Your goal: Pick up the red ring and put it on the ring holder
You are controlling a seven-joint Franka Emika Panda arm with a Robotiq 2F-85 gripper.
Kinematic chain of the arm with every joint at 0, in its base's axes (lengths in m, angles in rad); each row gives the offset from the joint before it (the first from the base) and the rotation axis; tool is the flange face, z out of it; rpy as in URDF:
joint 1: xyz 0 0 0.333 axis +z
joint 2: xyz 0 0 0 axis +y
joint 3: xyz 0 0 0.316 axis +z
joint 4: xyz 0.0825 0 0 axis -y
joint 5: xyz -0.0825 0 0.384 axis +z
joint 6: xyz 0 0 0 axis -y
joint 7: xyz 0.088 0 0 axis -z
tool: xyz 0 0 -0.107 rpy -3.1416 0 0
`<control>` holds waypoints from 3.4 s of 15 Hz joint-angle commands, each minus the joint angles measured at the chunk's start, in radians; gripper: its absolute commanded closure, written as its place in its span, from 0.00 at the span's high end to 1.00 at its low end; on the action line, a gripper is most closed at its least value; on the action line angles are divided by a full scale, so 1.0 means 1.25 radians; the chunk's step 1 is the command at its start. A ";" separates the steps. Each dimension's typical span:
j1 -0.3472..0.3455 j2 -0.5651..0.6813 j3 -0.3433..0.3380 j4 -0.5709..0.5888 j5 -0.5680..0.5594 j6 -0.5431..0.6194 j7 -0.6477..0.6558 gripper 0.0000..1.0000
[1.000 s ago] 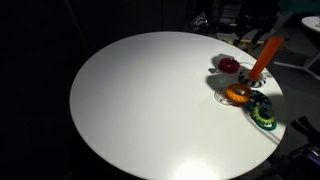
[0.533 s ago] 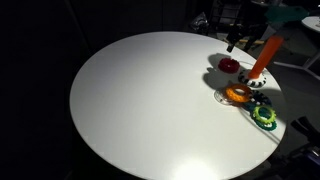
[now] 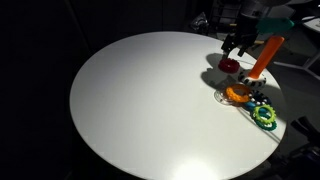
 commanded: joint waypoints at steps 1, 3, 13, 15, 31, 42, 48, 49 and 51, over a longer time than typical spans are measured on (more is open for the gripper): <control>-0.009 0.039 0.013 0.032 -0.006 0.013 -0.039 1.00; -0.008 0.055 0.015 0.038 -0.010 0.023 -0.051 1.00; -0.014 0.092 0.015 0.069 -0.026 0.033 -0.072 1.00; -0.017 0.084 0.019 0.066 -0.020 0.031 -0.079 1.00; -0.015 0.089 0.027 0.103 -0.018 0.020 -0.073 1.00; -0.016 0.138 0.032 0.126 -0.019 0.020 -0.077 1.00; -0.015 0.153 0.028 0.133 -0.024 0.016 -0.073 1.00; -0.014 0.154 0.028 0.133 -0.024 0.014 -0.072 0.94; -0.013 0.156 0.026 0.133 -0.027 0.011 -0.070 0.70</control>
